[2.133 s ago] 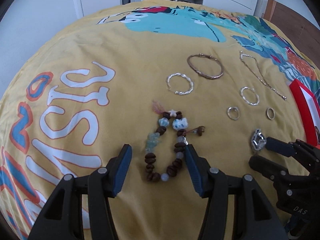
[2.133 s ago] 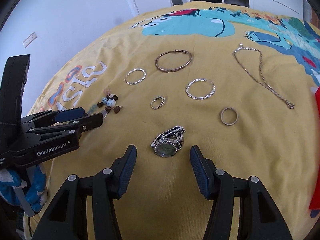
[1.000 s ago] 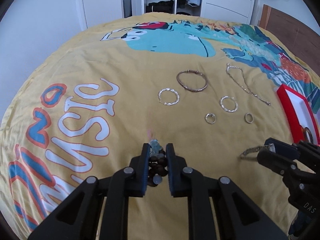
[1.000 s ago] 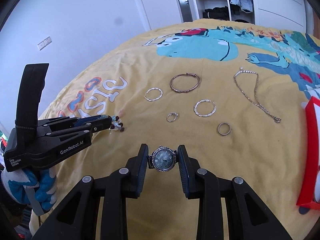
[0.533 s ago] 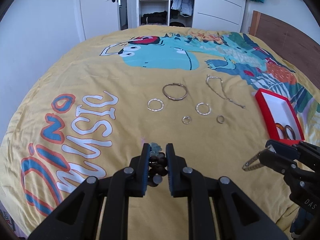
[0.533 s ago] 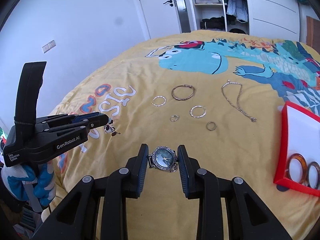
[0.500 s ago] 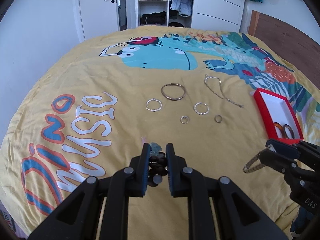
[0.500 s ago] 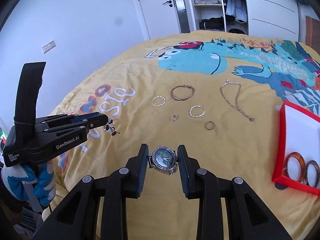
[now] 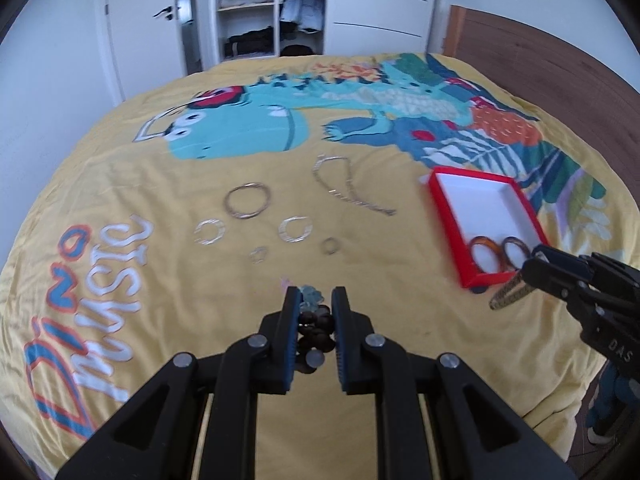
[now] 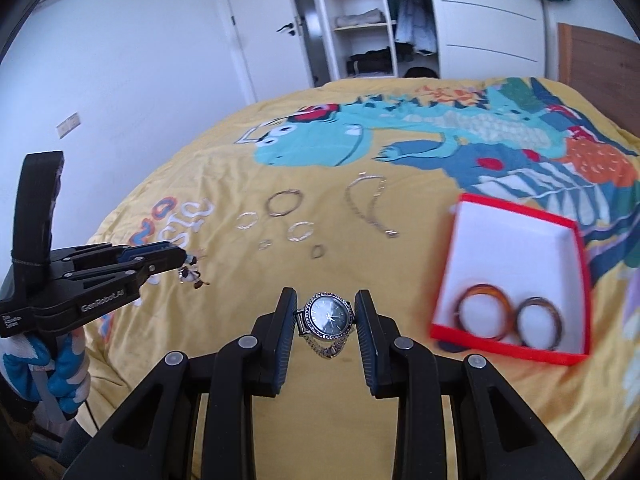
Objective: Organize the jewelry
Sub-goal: 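Carry the bracelet and watch into the red box and open both tools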
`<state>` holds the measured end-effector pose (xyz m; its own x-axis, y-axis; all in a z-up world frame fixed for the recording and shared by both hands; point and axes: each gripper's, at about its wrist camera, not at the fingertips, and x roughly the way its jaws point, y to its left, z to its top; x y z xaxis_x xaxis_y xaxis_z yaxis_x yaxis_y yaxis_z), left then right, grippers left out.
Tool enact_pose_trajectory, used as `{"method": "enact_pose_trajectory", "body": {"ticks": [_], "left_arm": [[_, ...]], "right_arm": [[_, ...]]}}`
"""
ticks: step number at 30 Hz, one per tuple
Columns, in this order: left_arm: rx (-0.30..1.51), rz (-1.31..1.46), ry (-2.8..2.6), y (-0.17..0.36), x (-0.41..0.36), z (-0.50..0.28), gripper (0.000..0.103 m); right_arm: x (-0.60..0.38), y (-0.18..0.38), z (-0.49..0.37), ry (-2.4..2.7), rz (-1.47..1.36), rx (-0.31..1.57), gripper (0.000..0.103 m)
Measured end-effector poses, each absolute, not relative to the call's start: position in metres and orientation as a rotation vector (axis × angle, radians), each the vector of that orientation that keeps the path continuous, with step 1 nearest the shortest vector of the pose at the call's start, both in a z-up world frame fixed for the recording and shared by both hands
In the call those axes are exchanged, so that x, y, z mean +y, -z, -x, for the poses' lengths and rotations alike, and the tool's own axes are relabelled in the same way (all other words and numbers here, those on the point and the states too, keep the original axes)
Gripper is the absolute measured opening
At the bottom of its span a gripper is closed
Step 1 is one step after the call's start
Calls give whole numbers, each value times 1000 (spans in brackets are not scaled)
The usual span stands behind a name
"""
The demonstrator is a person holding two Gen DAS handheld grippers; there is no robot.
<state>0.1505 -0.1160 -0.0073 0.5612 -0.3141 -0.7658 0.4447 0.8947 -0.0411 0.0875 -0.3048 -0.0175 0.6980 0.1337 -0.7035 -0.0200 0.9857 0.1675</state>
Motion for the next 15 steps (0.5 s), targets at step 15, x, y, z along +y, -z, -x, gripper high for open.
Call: {"method": "enact_pose_trajectory", "body": {"ticks": [15], "left_arm": [[882, -199, 693, 12, -329, -206, 14]], "right_arm": [[-477, 31, -140, 107, -125, 788, 29]]}}
